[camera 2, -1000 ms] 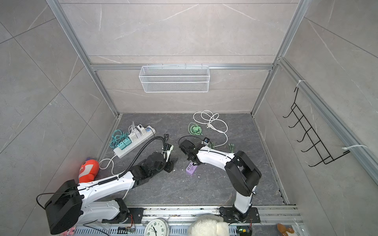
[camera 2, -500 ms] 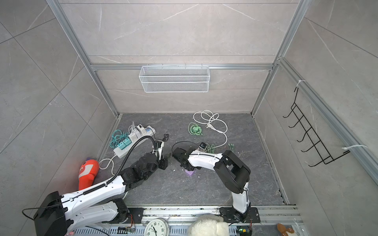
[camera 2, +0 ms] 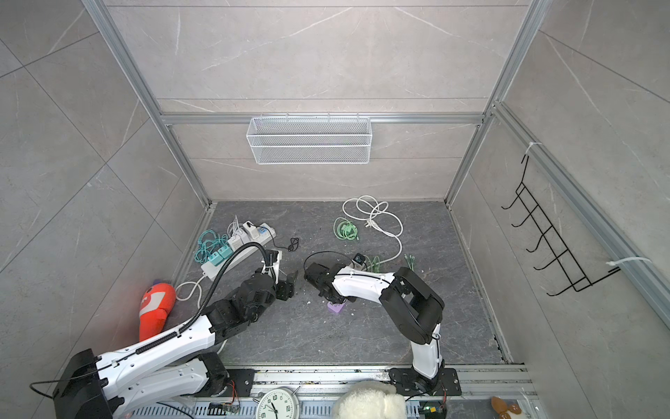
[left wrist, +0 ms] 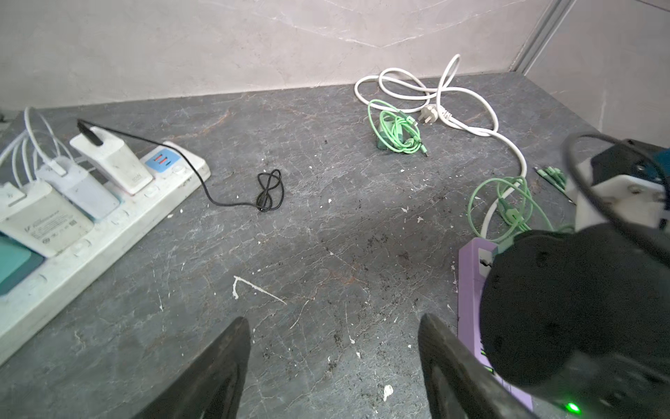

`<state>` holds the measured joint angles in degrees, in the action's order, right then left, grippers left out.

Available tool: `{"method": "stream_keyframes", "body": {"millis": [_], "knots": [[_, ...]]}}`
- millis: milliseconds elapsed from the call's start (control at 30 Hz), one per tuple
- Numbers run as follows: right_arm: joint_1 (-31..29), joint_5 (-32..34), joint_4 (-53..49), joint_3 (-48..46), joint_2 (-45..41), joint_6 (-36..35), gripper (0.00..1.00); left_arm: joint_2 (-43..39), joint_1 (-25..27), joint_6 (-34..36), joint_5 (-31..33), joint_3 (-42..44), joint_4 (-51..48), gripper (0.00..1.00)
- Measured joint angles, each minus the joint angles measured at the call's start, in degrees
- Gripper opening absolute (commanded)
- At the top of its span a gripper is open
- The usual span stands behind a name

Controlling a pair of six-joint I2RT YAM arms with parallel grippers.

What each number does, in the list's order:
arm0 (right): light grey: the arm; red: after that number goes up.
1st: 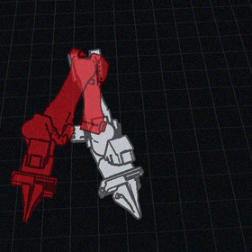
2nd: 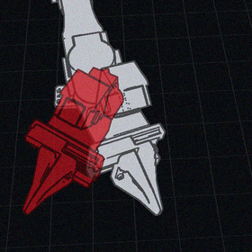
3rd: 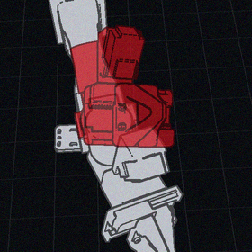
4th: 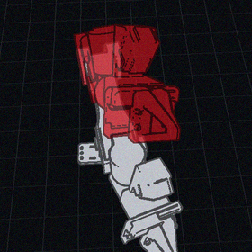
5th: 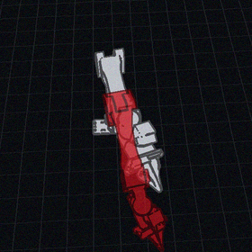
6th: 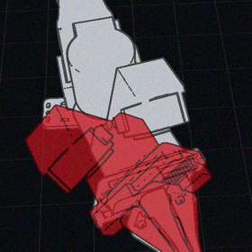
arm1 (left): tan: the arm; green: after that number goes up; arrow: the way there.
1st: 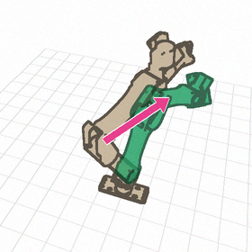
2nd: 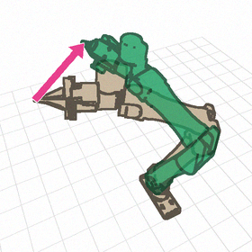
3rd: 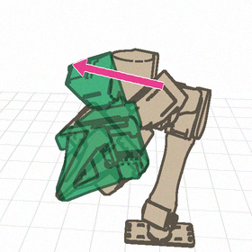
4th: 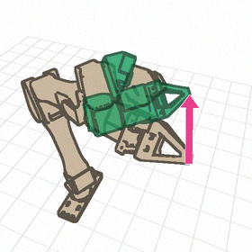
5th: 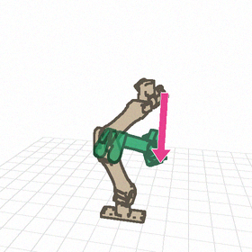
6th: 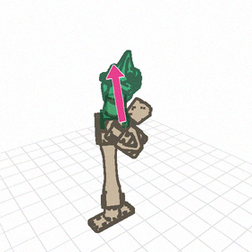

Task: Insert the plug

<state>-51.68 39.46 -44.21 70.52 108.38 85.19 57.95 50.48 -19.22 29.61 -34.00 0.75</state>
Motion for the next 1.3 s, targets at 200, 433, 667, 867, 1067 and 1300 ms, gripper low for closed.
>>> {"method": "stream_keyframes", "body": {"millis": [200,433,667,867,1067,1300], "knots": [[-0.8,-2.8,-3.4,1.6,-4.3,-2.8,0.56,3.3,0.0,-1.1,2.4,0.0,-0.7,0.91],[-0.6,-3.1,-6.0,3.3,-11.7,-6.0,0.62,12.7,-2.9,-1.2,4.3,-3.8,-0.2,0.96],[1.3,-4.2,-7.6,-0.6,-23.9,-14.1,0.63,30.3,-8.7,3.3,-1.0,-19.0,3.8,0.96],[13.7,-11.0,-6.5,-3.8,-31.7,-28.4,0.63,50.0,-10.0,7.3,-7.8,-41.0,3.2,0.94],[21.9,-18.0,-4.9,-9.6,-33.8,-38.8,0.62,65.2,-10.0,7.4,-13.5,-61.9,-2.6,0.94],[26.1,-24.3,-1.2,-12.0,-33.8,-45.3,0.63,75.8,-10.0,10.2,-18.7,-74.9,-9.2,0.94]]}}
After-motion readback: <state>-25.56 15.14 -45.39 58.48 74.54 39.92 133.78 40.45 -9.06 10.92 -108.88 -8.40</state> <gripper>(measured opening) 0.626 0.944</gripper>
